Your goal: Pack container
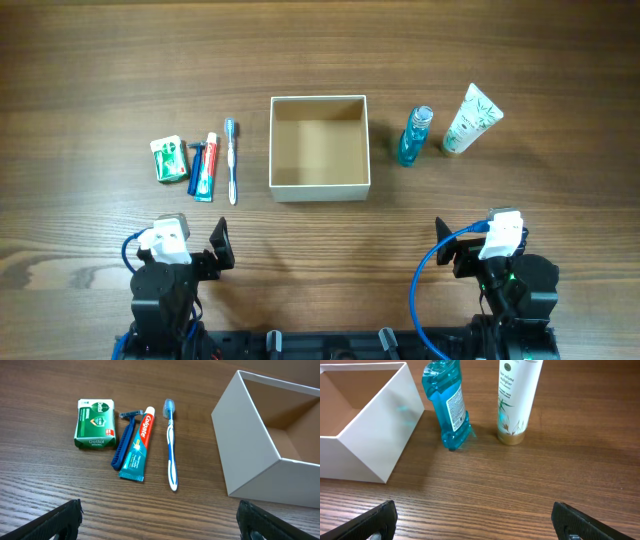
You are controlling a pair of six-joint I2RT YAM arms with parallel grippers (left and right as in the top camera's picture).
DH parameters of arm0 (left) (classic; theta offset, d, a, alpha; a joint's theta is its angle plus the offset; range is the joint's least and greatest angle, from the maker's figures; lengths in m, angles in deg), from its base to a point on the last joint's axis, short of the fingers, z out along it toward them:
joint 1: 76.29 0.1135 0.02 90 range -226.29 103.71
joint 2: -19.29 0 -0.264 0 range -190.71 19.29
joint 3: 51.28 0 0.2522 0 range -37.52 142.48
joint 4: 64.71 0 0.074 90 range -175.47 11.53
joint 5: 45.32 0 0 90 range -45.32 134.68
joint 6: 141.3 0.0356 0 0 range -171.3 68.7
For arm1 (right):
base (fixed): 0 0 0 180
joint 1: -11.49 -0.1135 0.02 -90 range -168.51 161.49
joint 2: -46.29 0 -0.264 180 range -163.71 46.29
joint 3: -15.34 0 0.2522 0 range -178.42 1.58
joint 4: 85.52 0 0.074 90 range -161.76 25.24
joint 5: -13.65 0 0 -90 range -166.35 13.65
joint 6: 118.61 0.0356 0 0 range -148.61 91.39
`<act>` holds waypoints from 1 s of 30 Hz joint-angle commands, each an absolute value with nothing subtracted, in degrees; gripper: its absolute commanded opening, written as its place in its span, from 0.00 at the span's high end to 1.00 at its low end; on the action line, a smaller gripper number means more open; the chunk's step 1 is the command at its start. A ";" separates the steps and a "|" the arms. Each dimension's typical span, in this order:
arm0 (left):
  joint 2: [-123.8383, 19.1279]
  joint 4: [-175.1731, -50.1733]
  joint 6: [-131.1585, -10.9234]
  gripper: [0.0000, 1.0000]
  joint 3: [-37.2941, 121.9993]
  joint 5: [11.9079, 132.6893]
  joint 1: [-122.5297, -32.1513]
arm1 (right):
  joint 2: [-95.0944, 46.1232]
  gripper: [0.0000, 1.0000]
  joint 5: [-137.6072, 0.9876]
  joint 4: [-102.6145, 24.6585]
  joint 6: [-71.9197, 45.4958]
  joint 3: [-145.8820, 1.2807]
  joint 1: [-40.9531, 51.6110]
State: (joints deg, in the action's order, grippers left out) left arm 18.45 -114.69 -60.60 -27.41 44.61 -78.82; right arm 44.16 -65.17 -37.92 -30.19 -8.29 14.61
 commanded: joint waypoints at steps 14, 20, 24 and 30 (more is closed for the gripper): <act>19.02 -114.89 -59.86 0.00 -28.62 45.28 -79.03 | 44.90 0.00 -64.26 -37.81 -29.71 -8.14 14.69; 19.02 -114.89 -59.86 0.00 -28.62 45.28 -79.03 | 44.90 0.00 -64.26 -37.81 -29.71 -8.14 14.69; 19.02 -114.89 -59.86 0.00 -28.62 45.28 -79.03 | 44.90 0.00 -64.26 -37.81 -29.74 -8.14 14.69; 19.02 -114.89 -59.86 0.00 -28.62 45.28 -79.03 | 44.90 0.00 -73.17 -35.40 -43.83 -8.14 14.69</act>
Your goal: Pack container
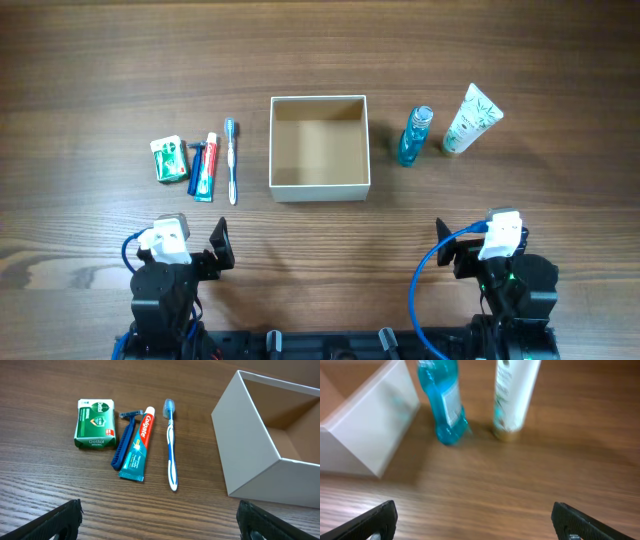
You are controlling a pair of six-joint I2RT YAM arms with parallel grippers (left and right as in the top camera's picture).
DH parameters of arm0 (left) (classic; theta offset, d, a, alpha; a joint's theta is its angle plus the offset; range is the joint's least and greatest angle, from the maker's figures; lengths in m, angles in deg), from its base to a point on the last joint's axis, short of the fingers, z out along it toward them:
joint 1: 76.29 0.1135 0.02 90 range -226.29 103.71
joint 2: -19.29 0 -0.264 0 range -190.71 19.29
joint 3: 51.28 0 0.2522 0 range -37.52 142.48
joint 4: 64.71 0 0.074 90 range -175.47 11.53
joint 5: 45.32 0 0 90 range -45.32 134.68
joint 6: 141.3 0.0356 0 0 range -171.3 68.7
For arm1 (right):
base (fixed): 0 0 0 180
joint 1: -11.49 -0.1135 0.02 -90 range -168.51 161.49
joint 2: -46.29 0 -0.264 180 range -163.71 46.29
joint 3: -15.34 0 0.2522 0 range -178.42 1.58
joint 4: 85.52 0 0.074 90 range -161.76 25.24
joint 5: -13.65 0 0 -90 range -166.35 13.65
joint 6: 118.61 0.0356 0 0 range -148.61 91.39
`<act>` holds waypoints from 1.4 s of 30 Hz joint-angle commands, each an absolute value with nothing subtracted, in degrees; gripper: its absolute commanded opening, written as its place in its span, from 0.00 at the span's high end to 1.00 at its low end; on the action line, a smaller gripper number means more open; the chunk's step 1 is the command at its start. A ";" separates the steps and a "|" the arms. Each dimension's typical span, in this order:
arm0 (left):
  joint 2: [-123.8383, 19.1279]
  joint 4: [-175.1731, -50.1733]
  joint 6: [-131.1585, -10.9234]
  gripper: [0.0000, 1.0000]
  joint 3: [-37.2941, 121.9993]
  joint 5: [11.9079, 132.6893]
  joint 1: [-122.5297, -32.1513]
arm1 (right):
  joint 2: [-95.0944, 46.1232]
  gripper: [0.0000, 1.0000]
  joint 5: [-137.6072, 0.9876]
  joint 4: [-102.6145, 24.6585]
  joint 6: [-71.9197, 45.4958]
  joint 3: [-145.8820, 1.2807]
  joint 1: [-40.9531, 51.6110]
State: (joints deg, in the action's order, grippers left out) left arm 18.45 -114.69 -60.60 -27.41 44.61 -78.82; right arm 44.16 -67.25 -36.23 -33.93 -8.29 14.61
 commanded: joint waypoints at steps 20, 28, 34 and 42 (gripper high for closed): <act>19.02 -114.89 -59.86 0.00 -28.62 45.28 -79.03 | 44.90 0.00 -28.58 -46.64 -64.99 -8.14 14.69; 19.02 -114.89 -59.86 0.00 -28.62 45.28 -79.03 | 40.09 0.00 -28.83 -68.23 -26.33 -12.90 14.69; 19.02 -114.89 -59.86 0.00 -28.62 45.28 -79.03 | 20.99 0.00 -33.20 -61.44 -23.62 -31.00 14.69; 19.02 -114.89 -59.86 0.00 -28.62 45.28 -79.03 | -12.41 0.00 -39.56 -26.36 -38.50 -71.74 14.67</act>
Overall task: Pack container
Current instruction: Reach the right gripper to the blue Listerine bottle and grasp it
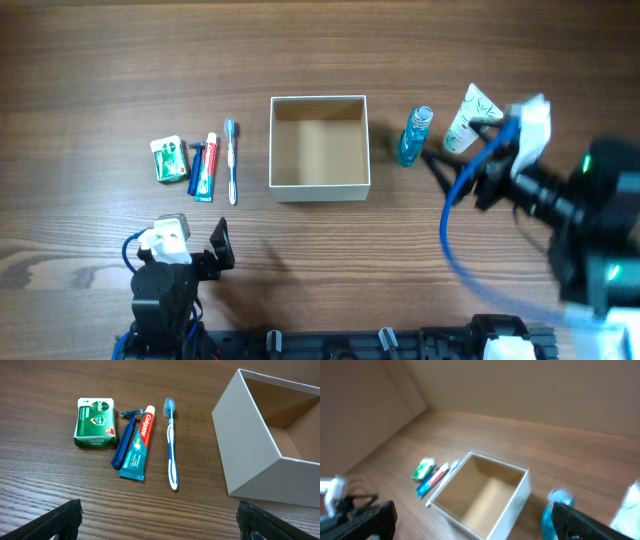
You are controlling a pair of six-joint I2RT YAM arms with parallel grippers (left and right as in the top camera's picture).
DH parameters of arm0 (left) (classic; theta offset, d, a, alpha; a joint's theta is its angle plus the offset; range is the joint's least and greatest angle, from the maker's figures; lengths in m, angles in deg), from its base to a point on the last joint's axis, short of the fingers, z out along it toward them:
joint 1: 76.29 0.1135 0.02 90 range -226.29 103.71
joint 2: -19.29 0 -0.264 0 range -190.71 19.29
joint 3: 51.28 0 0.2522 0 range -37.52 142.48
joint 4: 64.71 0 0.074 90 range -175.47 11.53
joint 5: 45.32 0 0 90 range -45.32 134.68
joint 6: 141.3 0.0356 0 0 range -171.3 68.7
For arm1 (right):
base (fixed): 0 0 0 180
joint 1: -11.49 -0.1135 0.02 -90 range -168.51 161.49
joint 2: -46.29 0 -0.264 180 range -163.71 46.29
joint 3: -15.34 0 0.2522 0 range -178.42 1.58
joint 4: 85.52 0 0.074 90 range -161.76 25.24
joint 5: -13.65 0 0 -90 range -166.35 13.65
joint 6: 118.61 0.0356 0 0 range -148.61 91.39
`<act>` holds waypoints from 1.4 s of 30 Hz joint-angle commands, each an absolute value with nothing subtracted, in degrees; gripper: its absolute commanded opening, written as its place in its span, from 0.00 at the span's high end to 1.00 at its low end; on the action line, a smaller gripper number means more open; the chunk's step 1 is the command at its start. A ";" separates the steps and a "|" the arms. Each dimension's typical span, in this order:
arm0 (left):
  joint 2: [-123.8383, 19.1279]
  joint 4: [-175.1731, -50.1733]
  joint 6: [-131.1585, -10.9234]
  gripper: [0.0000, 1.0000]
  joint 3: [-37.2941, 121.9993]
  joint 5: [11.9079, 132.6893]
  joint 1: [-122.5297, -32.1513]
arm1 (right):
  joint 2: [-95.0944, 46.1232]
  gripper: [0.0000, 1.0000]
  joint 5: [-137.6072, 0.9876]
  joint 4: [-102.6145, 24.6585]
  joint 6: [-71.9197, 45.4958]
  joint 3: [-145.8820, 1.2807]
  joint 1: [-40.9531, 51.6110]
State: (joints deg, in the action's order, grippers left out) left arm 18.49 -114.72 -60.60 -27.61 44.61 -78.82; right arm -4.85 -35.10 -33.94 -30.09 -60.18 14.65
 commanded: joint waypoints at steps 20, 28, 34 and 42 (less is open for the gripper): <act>19.02 -114.89 -59.86 0.00 -28.62 45.28 -79.03 | -39.99 0.00 -83.40 -10.51 -5.04 -86.56 -6.59; 19.02 -114.89 -59.86 0.00 -28.62 45.28 -79.03 | -53.78 0.05 -84.28 -14.09 -2.74 -86.56 -5.09; 19.02 -114.89 -59.86 0.00 -28.62 45.28 -79.03 | -56.50 0.14 -77.35 -13.44 -1.19 -86.37 -2.83; 19.02 -114.89 -59.86 0.00 -28.62 45.28 -79.03 | -58.79 0.19 -77.89 -13.13 -1.47 -86.06 -2.81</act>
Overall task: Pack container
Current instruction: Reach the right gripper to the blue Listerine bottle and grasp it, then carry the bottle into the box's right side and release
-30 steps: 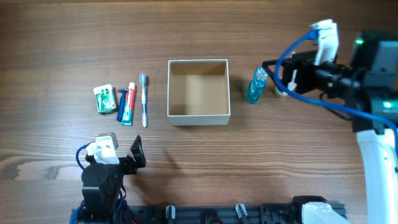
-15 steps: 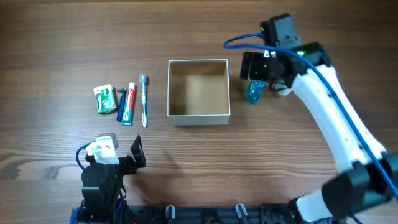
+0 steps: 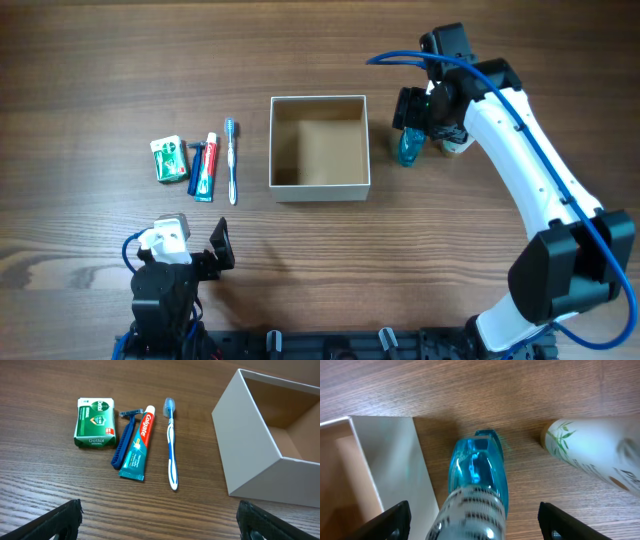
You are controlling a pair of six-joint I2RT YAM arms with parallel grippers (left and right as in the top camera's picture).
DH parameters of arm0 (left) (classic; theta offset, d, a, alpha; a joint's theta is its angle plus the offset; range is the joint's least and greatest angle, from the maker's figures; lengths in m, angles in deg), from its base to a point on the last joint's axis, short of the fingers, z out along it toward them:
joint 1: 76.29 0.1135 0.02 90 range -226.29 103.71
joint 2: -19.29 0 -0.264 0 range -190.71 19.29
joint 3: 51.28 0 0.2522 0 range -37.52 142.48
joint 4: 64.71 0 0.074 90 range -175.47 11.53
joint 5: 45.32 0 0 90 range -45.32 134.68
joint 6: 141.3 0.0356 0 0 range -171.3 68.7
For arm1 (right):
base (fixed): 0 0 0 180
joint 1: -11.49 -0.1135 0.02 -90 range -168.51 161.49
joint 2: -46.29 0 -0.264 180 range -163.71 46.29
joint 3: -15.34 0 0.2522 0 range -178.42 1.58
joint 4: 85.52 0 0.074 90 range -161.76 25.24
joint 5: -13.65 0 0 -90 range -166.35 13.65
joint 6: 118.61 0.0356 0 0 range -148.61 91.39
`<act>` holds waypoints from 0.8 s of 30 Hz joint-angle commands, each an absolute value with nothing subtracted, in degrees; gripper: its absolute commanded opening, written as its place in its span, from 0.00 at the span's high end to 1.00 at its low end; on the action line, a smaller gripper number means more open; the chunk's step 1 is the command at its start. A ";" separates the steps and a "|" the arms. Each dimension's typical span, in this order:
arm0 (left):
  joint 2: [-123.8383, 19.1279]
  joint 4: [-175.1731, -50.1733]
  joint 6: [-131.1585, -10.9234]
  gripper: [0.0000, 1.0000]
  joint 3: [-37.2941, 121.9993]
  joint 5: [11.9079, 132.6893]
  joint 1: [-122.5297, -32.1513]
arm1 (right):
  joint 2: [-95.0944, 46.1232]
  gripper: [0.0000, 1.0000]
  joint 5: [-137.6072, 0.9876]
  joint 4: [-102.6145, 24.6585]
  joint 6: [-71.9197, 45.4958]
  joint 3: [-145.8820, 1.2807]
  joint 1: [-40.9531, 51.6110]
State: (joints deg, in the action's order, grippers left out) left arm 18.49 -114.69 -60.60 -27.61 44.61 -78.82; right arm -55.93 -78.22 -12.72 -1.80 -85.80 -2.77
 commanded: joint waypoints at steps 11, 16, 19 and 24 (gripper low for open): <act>19.02 -114.89 -59.86 0.00 -28.62 45.28 -79.03 | -59.60 0.50 -78.46 -13.09 -1.63 -86.06 -2.83; 19.02 -114.89 -59.86 0.00 -28.62 45.28 -79.03 | -59.73 0.56 -78.55 -12.52 -1.67 -86.06 -2.83; 19.02 -114.89 -59.86 0.00 -28.62 45.28 -79.03 | -59.73 0.60 -80.04 -12.43 -1.69 -86.06 -2.83; 19.02 -114.89 -59.86 0.00 -28.62 45.28 -79.03 | -58.90 0.76 -80.43 -11.80 -2.09 -86.13 -2.83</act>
State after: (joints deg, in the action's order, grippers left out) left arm 18.49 -114.69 -60.60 -27.61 44.61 -78.82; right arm -58.83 -78.94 -12.41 -1.80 -85.80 -2.77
